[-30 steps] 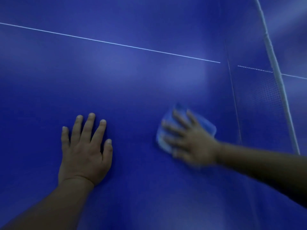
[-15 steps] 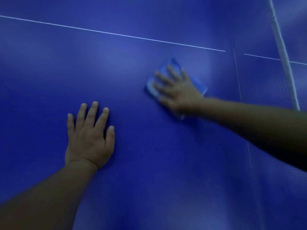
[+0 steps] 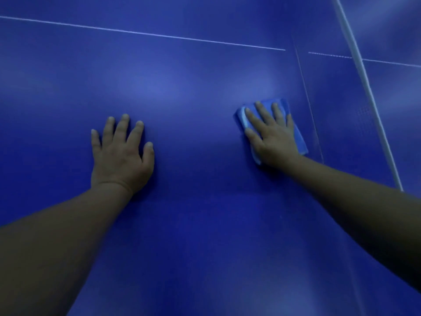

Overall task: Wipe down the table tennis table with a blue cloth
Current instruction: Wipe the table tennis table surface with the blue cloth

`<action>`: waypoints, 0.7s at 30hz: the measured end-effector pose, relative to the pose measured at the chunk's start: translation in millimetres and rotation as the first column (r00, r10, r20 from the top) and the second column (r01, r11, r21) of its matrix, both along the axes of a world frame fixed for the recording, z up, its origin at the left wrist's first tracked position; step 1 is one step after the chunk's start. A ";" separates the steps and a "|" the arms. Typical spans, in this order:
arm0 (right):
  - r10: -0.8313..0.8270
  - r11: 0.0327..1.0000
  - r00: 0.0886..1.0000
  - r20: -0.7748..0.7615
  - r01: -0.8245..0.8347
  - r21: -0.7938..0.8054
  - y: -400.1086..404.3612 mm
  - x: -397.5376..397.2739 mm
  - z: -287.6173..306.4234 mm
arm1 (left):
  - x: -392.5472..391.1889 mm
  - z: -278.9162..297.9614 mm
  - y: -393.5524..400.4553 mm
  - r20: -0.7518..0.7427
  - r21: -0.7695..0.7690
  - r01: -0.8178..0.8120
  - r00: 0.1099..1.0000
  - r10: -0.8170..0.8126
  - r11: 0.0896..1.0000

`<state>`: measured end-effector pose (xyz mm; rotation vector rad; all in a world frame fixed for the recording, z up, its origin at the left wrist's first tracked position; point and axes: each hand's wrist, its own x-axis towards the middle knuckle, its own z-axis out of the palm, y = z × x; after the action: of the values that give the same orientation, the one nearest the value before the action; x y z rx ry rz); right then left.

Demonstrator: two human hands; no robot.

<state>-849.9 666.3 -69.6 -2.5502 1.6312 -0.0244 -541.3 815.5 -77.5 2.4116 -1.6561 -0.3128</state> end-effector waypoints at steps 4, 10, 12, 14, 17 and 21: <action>0.250 0.968 0.968 -0.031 -0.250 0.006 181.4 -67.8 -5.0 | 6.3 -2.2 -1.6 -0.047 0.011 0.040 0.998 -0.039 0.999; 0.265 0.964 0.963 -0.038 -0.264 0.040 203.2 -88.6 1.4 | -0.2 14.2 45.8 -0.190 -0.079 0.156 0.967 -0.168 0.985; -0.161 0.985 0.987 0.017 0.159 0.070 154.8 -50.1 3.5 | -18.7 18.8 91.5 -0.107 -0.122 0.323 0.936 -0.336 0.939; -0.397 0.916 0.917 0.040 0.393 0.082 135.3 -13.3 -2.1 | -32.6 19.8 128.9 -0.046 -0.111 0.452 0.887 -0.458 0.885; -0.292 0.956 0.956 0.027 0.291 0.044 189.7 14.1 -9.5 | -38.2 13.0 152.0 -0.003 -0.031 0.512 0.859 -0.512 0.858; -0.009 1.000 1.000 -0.001 0.009 0.021 329.7 -42.0 -8.7 | -37.5 2.9 155.5 0.000 -0.018 0.544 0.839 -0.544 0.839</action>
<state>-892.0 996.0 -78.3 -2.5283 1.6345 -0.0068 -578.7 971.0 -74.6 1.8677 -2.3086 -0.3812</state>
